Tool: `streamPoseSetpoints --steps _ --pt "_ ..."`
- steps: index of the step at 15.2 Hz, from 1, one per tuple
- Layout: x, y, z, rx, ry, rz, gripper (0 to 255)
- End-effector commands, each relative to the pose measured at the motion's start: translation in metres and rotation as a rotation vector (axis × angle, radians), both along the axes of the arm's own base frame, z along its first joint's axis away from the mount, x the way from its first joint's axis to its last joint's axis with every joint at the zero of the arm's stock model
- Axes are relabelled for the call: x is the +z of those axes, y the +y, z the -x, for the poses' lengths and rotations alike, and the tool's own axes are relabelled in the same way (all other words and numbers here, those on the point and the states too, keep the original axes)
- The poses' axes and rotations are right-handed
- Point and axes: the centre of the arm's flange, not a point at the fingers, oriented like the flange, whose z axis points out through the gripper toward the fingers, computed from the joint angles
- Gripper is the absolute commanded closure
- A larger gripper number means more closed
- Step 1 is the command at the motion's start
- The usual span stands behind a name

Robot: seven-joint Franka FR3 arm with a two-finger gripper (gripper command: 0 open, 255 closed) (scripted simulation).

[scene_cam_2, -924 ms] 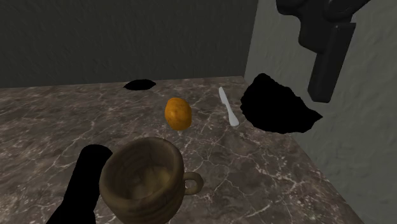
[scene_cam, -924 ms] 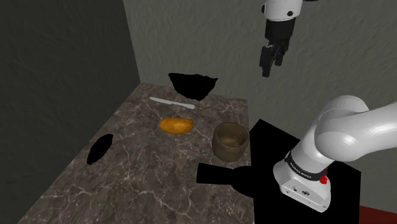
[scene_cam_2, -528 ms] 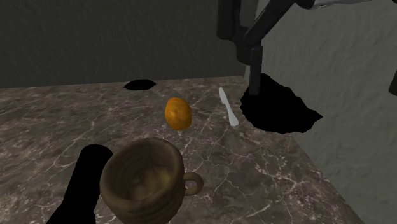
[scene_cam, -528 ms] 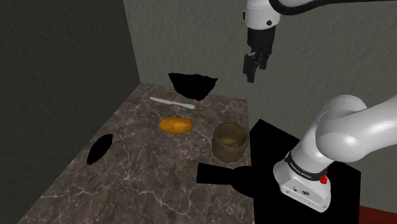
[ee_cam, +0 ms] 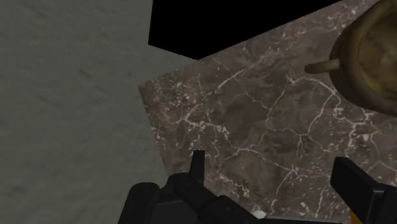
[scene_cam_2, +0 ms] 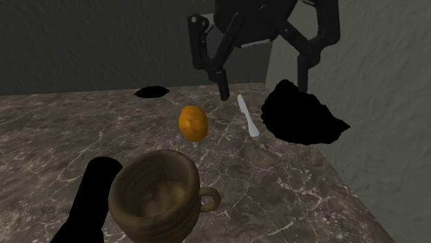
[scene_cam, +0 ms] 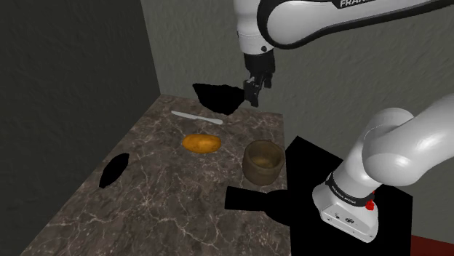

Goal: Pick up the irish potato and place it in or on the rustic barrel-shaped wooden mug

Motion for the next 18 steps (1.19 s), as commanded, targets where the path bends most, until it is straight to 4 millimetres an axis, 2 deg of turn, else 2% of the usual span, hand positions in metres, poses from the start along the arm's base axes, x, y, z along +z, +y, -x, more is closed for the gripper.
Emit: streamPoseSetpoints --steps 1,9,18 --pt "-0.013 0.026 -0.014 0.034 -0.006 0.021 0" --pt "-0.065 0.116 -0.060 0.163 -0.025 0.110 0" --pt "-0.132 0.218 -0.099 0.309 -0.046 0.210 0"
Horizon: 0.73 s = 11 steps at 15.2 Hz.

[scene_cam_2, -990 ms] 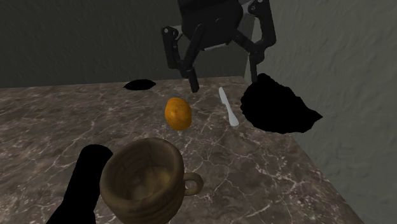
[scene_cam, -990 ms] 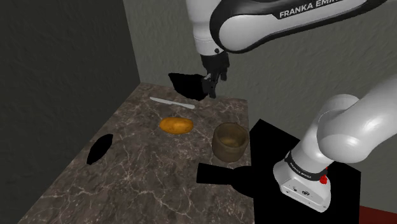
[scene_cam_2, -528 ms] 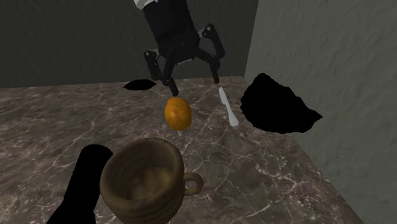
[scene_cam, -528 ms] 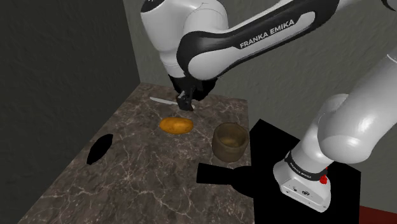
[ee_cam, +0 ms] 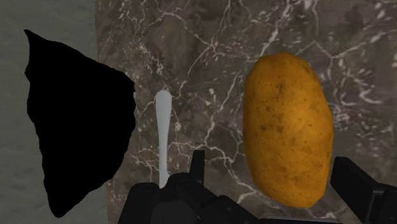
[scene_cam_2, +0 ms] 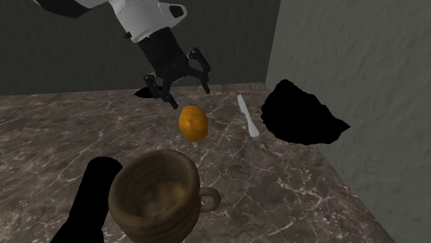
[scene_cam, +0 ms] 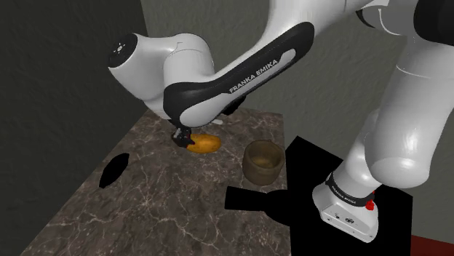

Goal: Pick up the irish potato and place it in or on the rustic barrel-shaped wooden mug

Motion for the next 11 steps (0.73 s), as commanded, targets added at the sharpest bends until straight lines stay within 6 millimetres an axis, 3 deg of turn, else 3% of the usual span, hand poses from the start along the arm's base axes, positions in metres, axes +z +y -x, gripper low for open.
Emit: streamPoseSetpoints --steps 1,3,11 --pt "-0.018 0.023 -0.005 0.033 -0.006 0.023 0" --pt "-0.028 0.037 -0.010 0.053 -0.009 0.037 0" --pt "-0.063 0.017 -0.012 0.053 -0.009 0.037 0"
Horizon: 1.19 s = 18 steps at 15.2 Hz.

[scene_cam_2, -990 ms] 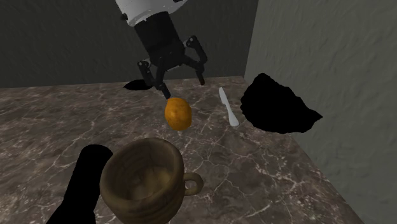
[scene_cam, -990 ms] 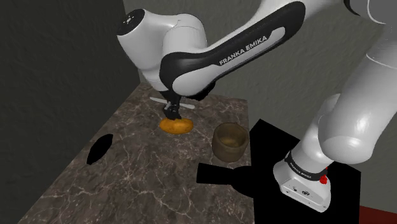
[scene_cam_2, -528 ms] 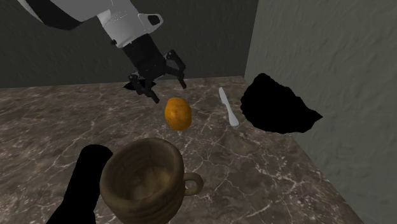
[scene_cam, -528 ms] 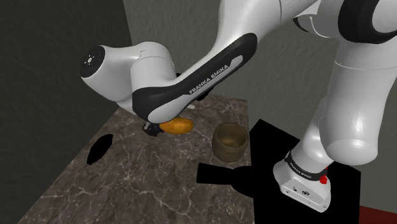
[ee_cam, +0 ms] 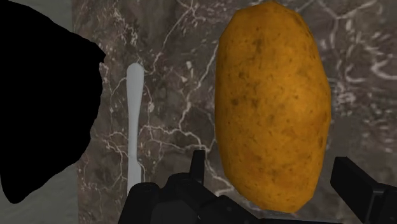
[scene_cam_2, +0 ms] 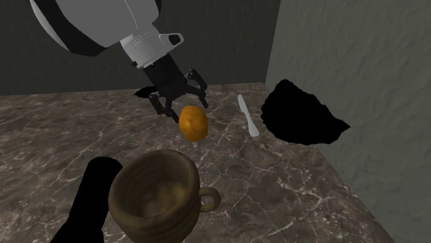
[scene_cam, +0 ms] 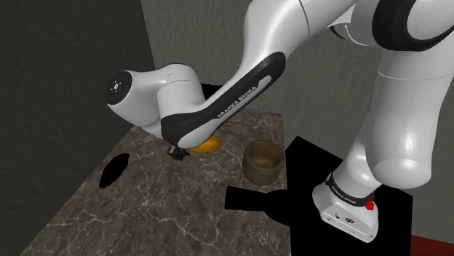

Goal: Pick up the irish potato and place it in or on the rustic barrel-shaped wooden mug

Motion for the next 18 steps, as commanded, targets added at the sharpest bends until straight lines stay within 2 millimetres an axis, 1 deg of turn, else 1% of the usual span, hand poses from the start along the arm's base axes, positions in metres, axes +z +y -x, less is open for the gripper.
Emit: streamPoseSetpoints --steps 1,7,8,17,18 --pt "-0.0037 -0.0018 0.0001 0.000 0.000 0.000 0" --pt "-0.0036 -0.0018 0.0000 0.000 0.000 0.000 0" --pt "-0.0036 -0.0018 0.0000 0.000 0.000 0.000 255" --pt "-0.0037 -0.0018 0.0001 0.000 0.000 0.000 255" --pt "0.0016 -0.0018 0.0001 0.000 0.000 0.000 255"
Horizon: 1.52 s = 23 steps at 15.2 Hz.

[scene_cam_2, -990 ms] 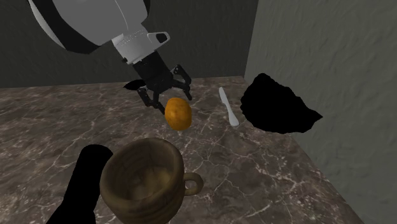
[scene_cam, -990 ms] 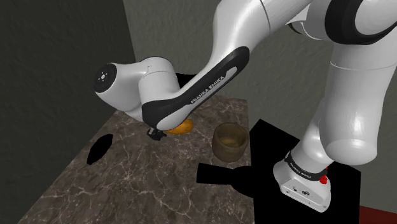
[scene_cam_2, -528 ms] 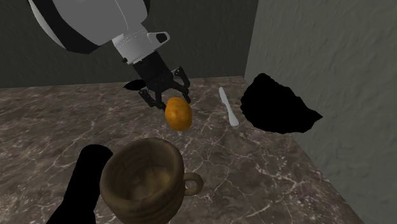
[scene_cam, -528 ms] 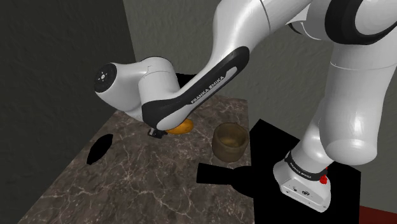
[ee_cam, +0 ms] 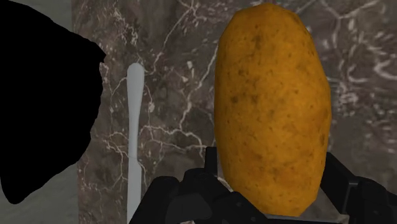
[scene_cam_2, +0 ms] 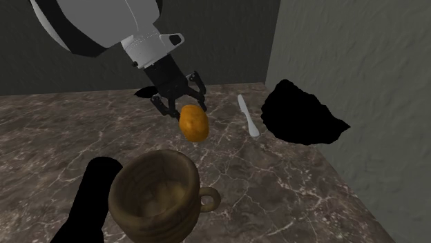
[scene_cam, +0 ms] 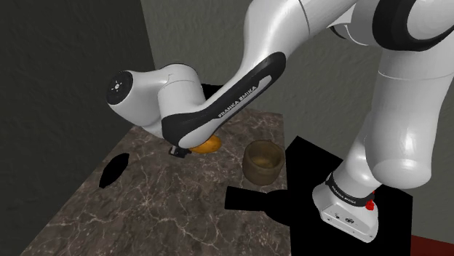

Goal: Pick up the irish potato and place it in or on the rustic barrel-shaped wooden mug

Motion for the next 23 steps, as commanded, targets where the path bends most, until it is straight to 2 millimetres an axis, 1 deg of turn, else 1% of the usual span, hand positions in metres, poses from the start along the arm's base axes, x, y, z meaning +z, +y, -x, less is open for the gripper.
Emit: streamPoseSetpoints --steps 1,23 --pt "0.007 0.000 0.000 0.000 0.001 0.000 255" --pt "0.123 0.000 0.000 0.000 0.001 0.000 255"
